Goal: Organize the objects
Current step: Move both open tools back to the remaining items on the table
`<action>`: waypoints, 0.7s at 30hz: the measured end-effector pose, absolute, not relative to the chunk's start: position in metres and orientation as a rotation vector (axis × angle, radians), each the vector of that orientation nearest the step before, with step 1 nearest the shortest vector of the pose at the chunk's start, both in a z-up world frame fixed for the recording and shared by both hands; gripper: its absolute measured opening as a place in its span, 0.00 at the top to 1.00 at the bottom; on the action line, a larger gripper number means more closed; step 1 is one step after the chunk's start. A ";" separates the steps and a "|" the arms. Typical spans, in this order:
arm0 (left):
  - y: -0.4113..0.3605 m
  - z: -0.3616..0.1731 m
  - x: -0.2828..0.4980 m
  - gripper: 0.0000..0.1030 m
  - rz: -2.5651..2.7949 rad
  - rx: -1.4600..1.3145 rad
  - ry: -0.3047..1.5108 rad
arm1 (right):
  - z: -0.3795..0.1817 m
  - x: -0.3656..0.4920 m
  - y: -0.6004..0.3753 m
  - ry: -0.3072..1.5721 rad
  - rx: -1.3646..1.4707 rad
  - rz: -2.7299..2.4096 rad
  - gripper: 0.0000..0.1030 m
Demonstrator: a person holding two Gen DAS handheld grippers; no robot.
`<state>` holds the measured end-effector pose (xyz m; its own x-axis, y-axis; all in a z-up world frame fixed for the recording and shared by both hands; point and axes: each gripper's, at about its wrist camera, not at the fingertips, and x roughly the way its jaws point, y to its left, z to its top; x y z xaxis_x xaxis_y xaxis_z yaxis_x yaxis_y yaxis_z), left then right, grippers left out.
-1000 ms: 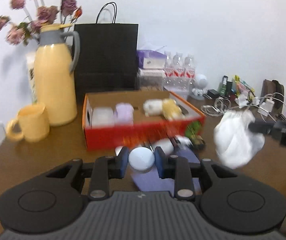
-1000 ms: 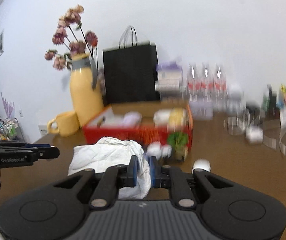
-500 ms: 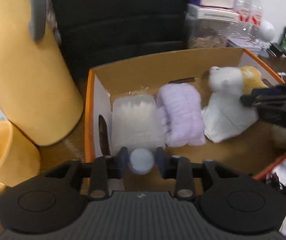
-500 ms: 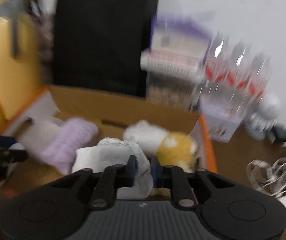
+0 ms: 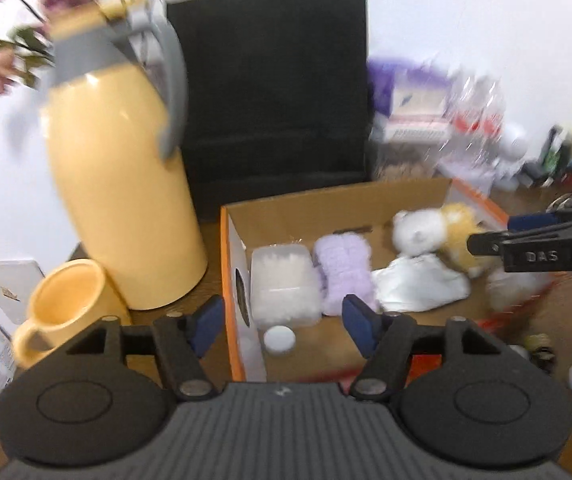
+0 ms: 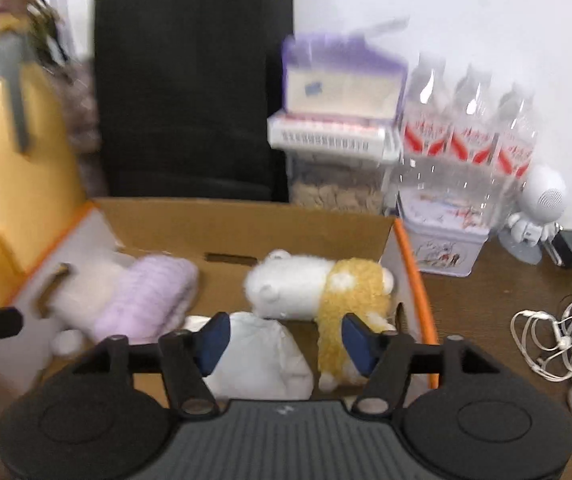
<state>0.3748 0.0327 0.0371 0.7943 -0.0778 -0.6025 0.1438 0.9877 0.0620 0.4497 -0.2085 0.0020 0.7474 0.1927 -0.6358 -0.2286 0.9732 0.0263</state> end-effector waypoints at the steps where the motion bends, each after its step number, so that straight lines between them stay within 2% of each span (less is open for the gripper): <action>1: 0.034 0.045 0.352 0.24 -0.137 0.091 0.609 | 0.011 0.434 -0.216 0.673 -0.043 0.244 0.37; 3: 0.034 0.054 0.312 0.17 -0.158 0.070 0.565 | 0.025 0.398 -0.230 0.638 -0.013 0.264 0.28; 6: 0.030 0.052 0.239 0.05 -0.192 0.040 0.497 | 0.032 0.324 -0.253 0.587 0.020 0.293 0.23; 10: 0.026 0.031 0.160 0.05 -0.201 -0.049 0.516 | 0.024 0.221 -0.273 0.515 -0.029 0.281 0.18; 11: 0.026 0.026 0.142 0.04 -0.198 -0.075 0.526 | 0.022 0.201 -0.277 0.514 -0.034 0.266 0.15; 14: 0.030 0.012 0.101 0.02 -0.168 -0.144 0.577 | 0.011 0.143 -0.297 0.571 0.023 0.250 0.14; 18: 0.035 -0.003 0.077 0.02 -0.105 -0.140 0.652 | -0.015 0.096 -0.309 0.625 0.097 0.229 0.13; 21: 0.039 0.001 0.077 0.04 -0.064 -0.127 0.625 | -0.031 0.079 -0.304 0.660 0.095 0.222 0.13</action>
